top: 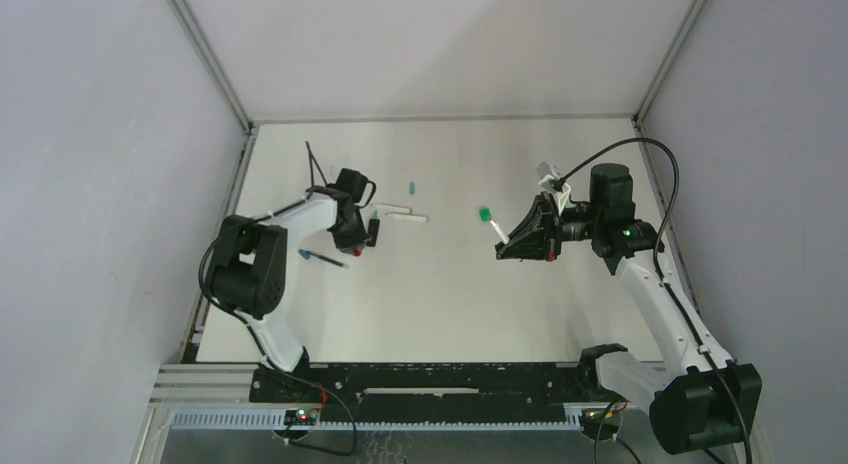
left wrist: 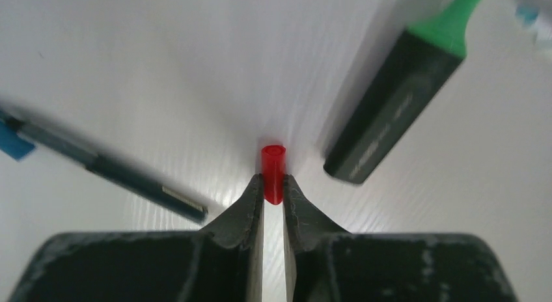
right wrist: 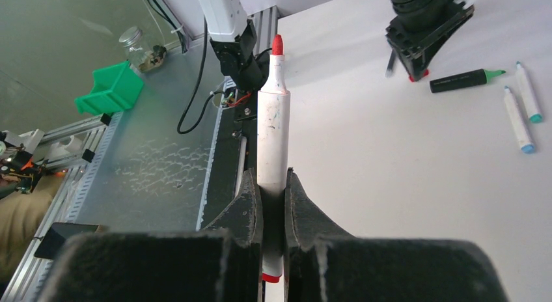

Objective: Insert the pens into the pen caps
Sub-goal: Move the pen cap to the center of the board, then insert the pen cap onto the pen.

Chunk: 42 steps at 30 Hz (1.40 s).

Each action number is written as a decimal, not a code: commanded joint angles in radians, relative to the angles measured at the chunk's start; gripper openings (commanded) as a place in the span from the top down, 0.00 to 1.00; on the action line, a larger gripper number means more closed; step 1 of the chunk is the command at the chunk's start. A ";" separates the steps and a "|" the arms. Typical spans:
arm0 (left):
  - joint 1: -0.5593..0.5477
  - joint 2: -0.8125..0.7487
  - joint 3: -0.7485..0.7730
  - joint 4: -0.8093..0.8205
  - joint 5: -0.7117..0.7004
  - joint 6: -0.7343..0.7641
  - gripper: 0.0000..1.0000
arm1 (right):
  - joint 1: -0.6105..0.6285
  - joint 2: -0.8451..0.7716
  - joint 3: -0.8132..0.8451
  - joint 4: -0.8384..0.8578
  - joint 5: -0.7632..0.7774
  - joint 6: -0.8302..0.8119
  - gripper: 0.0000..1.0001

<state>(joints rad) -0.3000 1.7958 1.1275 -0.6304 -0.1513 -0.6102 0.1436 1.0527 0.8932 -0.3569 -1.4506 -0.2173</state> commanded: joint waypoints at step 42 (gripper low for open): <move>-0.164 0.080 -0.052 -0.105 -0.005 0.120 0.69 | -0.001 -0.024 0.037 -0.002 -0.035 -0.001 1.00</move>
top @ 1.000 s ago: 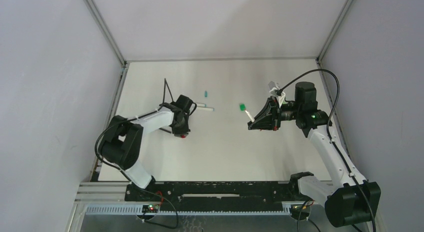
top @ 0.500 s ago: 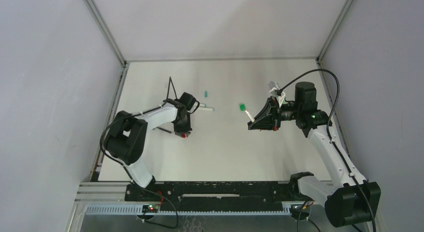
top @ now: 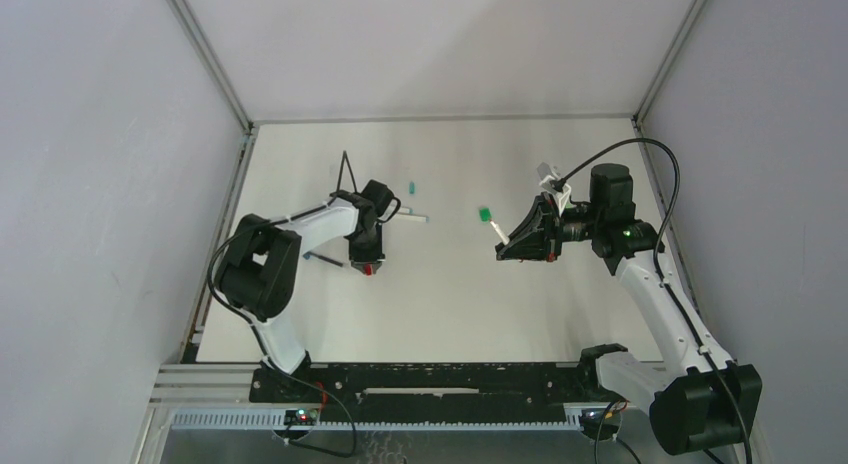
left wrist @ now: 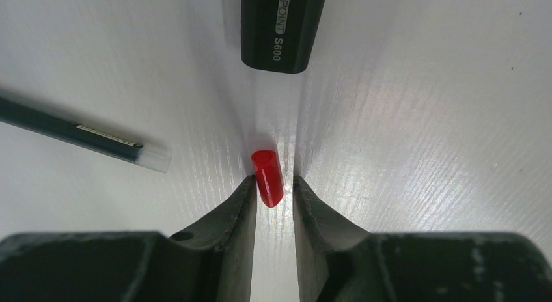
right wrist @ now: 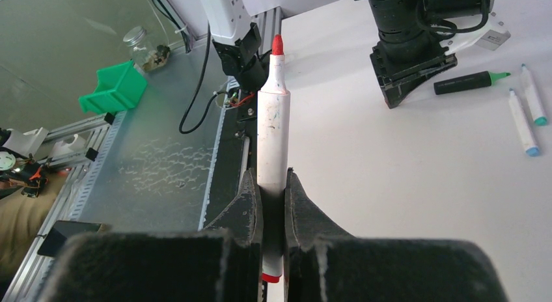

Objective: Insert the pens into the pen caps
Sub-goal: Insert the pen cap onto the pen.

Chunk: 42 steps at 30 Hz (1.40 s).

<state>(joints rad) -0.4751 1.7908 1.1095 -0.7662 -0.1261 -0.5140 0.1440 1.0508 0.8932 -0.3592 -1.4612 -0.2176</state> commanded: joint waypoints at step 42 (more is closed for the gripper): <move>0.070 0.091 -0.011 0.066 0.035 0.034 0.81 | -0.005 -0.031 0.038 0.000 -0.030 0.000 1.00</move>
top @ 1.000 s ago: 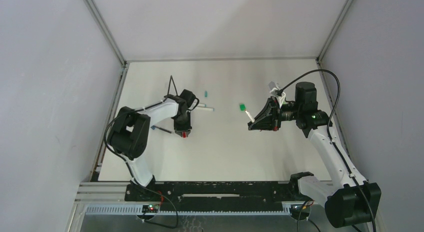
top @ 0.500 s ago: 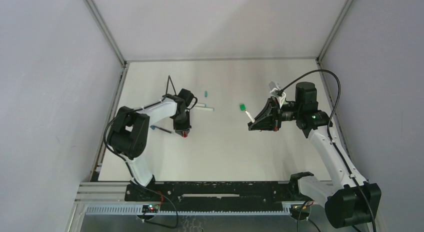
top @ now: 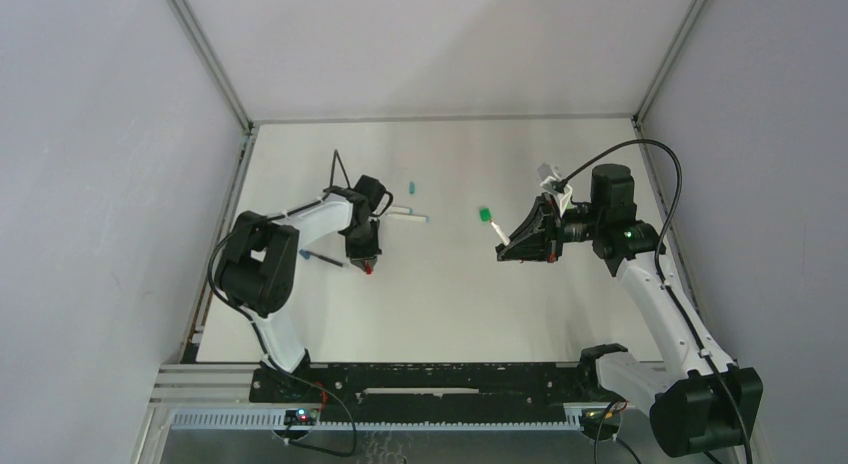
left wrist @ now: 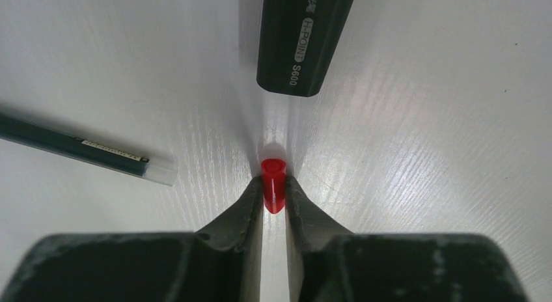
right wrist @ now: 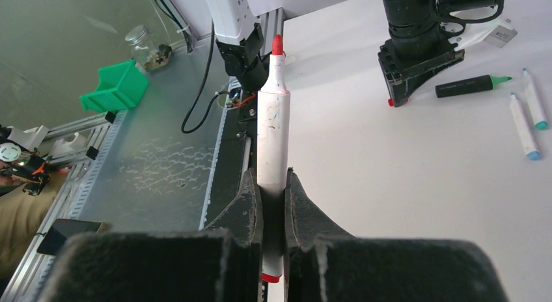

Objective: Insert the pens into the pen caps
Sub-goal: Insert the pen cap onto the pen.

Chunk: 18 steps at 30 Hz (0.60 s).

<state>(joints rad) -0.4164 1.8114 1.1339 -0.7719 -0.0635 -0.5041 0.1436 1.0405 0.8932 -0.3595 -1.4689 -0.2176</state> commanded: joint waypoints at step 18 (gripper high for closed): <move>-0.008 -0.327 -0.302 0.428 0.265 -0.042 1.00 | 0.015 -0.002 0.038 -0.043 0.013 -0.061 1.00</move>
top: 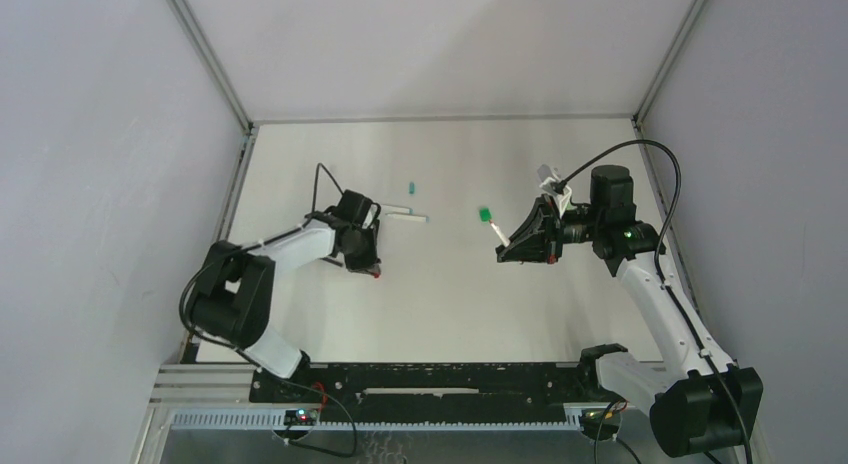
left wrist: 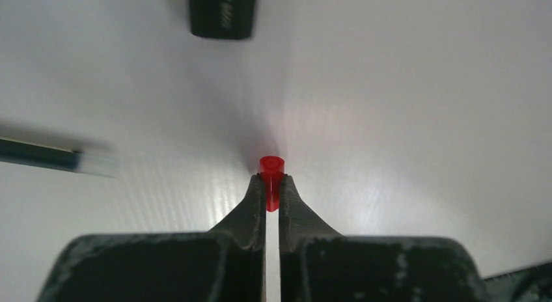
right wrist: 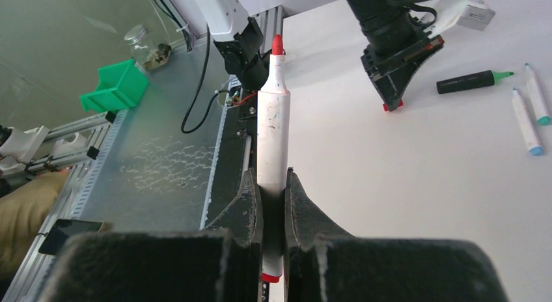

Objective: Insert the pens into the pen caps
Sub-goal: Insert the pen cap onto the pen.

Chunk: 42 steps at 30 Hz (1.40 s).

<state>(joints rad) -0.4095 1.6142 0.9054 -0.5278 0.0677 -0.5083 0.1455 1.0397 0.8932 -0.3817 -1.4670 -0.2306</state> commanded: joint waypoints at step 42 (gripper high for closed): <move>-0.333 -0.190 -0.412 1.833 0.057 -0.649 1.00 | 0.269 0.100 -0.103 0.322 0.551 0.226 1.00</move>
<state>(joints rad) -0.7319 1.4162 0.5030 1.2411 0.1410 -1.1484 0.4065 1.1355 0.7933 -0.1066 -0.9321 -0.0303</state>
